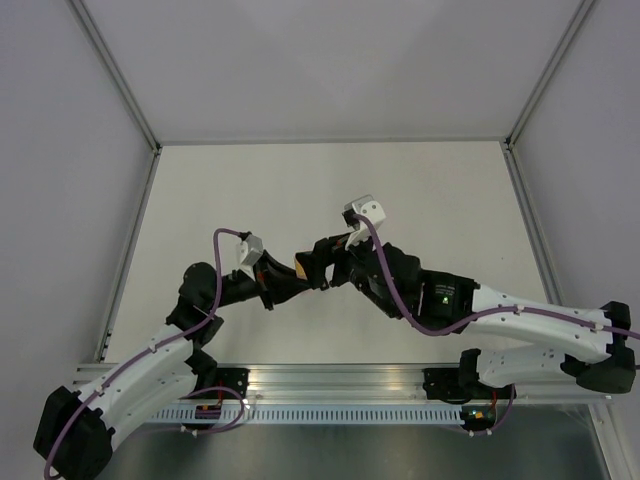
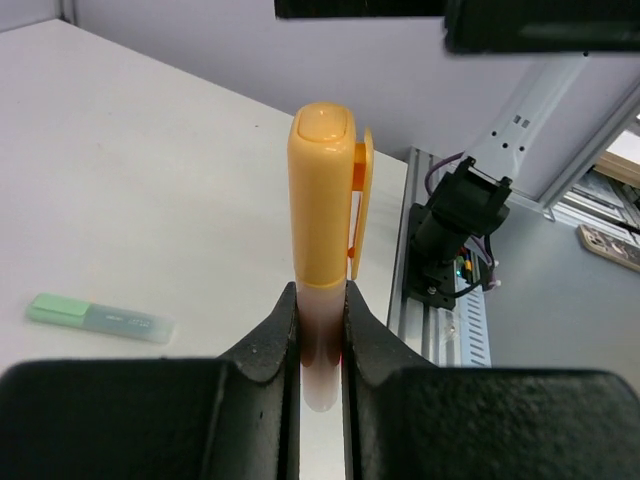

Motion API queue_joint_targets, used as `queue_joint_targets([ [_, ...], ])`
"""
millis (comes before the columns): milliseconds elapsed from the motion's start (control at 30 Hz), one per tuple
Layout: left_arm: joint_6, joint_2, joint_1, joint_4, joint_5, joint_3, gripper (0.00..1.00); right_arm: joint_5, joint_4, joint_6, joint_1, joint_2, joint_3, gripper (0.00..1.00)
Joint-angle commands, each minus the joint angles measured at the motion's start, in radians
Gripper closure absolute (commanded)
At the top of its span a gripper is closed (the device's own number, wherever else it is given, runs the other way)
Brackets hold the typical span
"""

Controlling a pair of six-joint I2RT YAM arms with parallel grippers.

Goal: Insert the pens into the pen caps

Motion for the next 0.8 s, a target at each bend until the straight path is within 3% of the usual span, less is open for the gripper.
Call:
queue_joint_targets([
  [0, -0.037, 0.010, -0.002, 0.125, 0.092, -0.002, 0.98, -0.258, -0.025, -0.111, -0.033, -0.054, 0.058, 0.17],
  [100, -0.059, 0.027, -0.002, 0.158, 0.133, -0.005, 0.98, -0.344, -0.039, -0.144, -0.053, -0.063, 0.080, 0.18],
  [367, -0.113, 0.062, -0.004, 0.267, 0.206, -0.012, 0.98, -0.570, 0.025, -0.158, -0.114, -0.037, 0.072, 0.40],
  [533, -0.113, 0.062, -0.002, 0.272, 0.212, -0.014, 0.98, -0.595, 0.104, -0.144, -0.116, -0.030, 0.025, 0.53],
  [767, -0.119, 0.062, -0.004, 0.289, 0.219, -0.017, 0.98, -0.533, 0.197, -0.128, -0.128, -0.039, -0.034, 0.58],
])
